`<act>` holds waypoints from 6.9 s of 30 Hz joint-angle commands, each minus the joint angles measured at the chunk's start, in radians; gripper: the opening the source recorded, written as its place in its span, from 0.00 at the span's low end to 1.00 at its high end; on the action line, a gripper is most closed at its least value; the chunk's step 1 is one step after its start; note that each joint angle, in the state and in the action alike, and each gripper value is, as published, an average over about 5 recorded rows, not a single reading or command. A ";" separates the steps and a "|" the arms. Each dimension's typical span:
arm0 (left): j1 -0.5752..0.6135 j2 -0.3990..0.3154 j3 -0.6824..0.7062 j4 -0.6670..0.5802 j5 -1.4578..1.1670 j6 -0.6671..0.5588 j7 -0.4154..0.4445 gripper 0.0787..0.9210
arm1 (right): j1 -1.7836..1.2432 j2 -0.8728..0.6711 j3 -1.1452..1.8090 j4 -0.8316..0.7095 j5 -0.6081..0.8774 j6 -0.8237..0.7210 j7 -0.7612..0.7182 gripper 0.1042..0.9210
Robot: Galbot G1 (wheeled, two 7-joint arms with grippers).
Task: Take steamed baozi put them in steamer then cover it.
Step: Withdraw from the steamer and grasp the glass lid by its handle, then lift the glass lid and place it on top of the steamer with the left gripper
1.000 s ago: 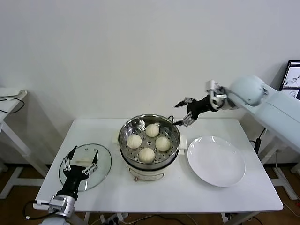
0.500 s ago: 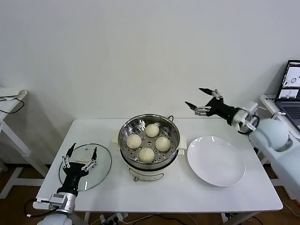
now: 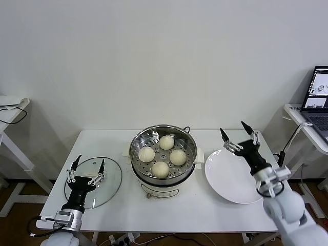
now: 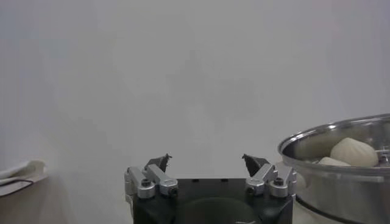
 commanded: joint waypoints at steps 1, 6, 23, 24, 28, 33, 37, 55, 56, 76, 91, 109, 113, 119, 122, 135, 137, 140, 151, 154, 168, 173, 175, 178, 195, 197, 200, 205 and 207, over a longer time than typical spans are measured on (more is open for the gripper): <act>-0.002 0.009 0.001 0.039 0.185 -0.053 -0.047 0.88 | -0.260 0.256 0.107 0.029 -0.135 0.206 0.077 0.88; 0.002 0.031 -0.024 0.122 0.539 -0.174 -0.142 0.88 | -0.270 0.288 0.100 0.019 -0.145 0.220 0.077 0.88; -0.062 0.121 -0.113 0.444 1.340 -0.370 -0.417 0.88 | -0.234 0.304 0.084 -0.055 -0.171 0.233 0.074 0.88; -0.067 0.123 -0.114 0.453 1.351 -0.370 -0.422 0.88 | -0.231 0.303 0.085 -0.057 -0.171 0.233 0.074 0.88; -0.087 0.127 -0.112 0.483 1.380 -0.359 -0.428 0.88 | -0.223 0.301 0.085 -0.064 -0.168 0.231 0.072 0.88; -0.125 0.128 -0.110 0.510 1.380 -0.340 -0.432 0.88 | -0.217 0.303 0.084 -0.071 -0.167 0.230 0.070 0.88; -0.149 0.126 -0.110 0.517 1.375 -0.317 -0.434 0.88 | -0.214 0.304 0.082 -0.075 -0.167 0.230 0.068 0.88; -0.229 0.124 -0.083 0.572 1.380 -0.261 -0.417 0.88 | -0.204 0.305 0.073 -0.092 -0.170 0.231 0.062 0.88; -0.234 0.124 -0.080 0.576 1.382 -0.258 -0.416 0.88 | -0.204 0.306 0.073 -0.092 -0.170 0.231 0.062 0.88; -0.343 0.110 -0.059 0.663 1.411 -0.235 -0.412 0.88 | -0.209 0.304 0.070 -0.107 -0.175 0.235 0.055 0.88; -0.352 0.109 -0.056 0.717 1.414 -0.224 -0.416 0.64 | -0.205 0.303 0.060 -0.124 -0.180 0.241 0.046 0.88; -0.282 0.099 -0.074 0.500 1.378 -0.197 -0.401 0.13 | -0.196 0.302 0.056 -0.126 -0.178 0.246 0.045 0.88; -0.225 0.109 -0.092 0.350 1.333 -0.158 -0.379 0.13 | -0.196 0.300 0.056 -0.123 -0.178 0.246 0.045 0.88; -0.109 0.157 -0.096 0.108 1.196 -0.015 -0.265 0.13 | -0.195 0.293 0.060 -0.117 -0.174 0.245 0.046 0.88; -0.055 0.201 -0.066 -0.022 1.110 0.101 -0.169 0.13 | -0.193 0.290 0.062 -0.111 -0.172 0.244 0.046 0.88; -0.119 0.356 0.309 -0.261 1.138 0.513 0.069 0.13 | -0.186 0.299 0.078 -0.110 -0.167 0.244 0.045 0.88; -0.163 0.370 0.376 -0.261 1.160 0.550 0.088 0.13 | -0.189 0.302 0.083 -0.110 -0.169 0.244 0.045 0.88; -0.240 0.391 0.476 -0.251 1.178 0.590 0.110 0.13 | -0.194 0.311 0.091 -0.111 -0.173 0.246 0.044 0.88; -0.498 0.378 0.762 -0.142 1.214 0.719 0.161 0.13 | -0.215 0.353 0.106 -0.107 -0.204 0.251 0.046 0.88; -0.546 0.357 0.816 -0.105 1.223 0.745 0.171 0.13 | -0.221 0.359 0.112 -0.104 -0.209 0.252 0.047 0.88; -0.652 0.209 0.926 0.062 1.297 0.789 0.181 0.13 | -0.231 0.376 0.111 -0.106 -0.241 0.253 0.050 0.88; -0.673 0.164 0.931 0.111 1.315 0.793 0.181 0.13 | -0.233 0.379 0.111 -0.109 -0.248 0.253 0.050 0.88; -0.678 0.148 0.931 0.130 1.321 0.795 0.181 0.13 | -0.233 0.379 0.111 -0.112 -0.250 0.253 0.050 0.88; -0.681 0.128 0.927 0.159 1.336 0.793 0.180 0.13 | -0.234 0.381 0.111 -0.115 -0.254 0.254 0.050 0.88; -0.666 0.061 0.905 0.238 1.389 0.773 0.163 0.13 | -0.228 0.384 0.110 -0.129 -0.263 0.255 0.049 0.88; -0.663 0.055 0.904 0.244 1.397 0.769 0.158 0.13 | -0.227 0.384 0.109 -0.131 -0.264 0.255 0.048 0.88; -0.658 0.050 0.899 0.253 1.410 0.760 0.148 0.13 | -0.226 0.382 0.108 -0.133 -0.265 0.255 0.048 0.88; -0.647 0.049 0.887 0.264 1.430 0.745 0.135 0.13 | -0.224 0.378 0.108 -0.136 -0.265 0.255 0.046 0.88; -0.643 0.048 0.885 0.264 1.433 0.743 0.133 0.13 | -0.222 0.378 0.107 -0.138 -0.265 0.256 0.046 0.88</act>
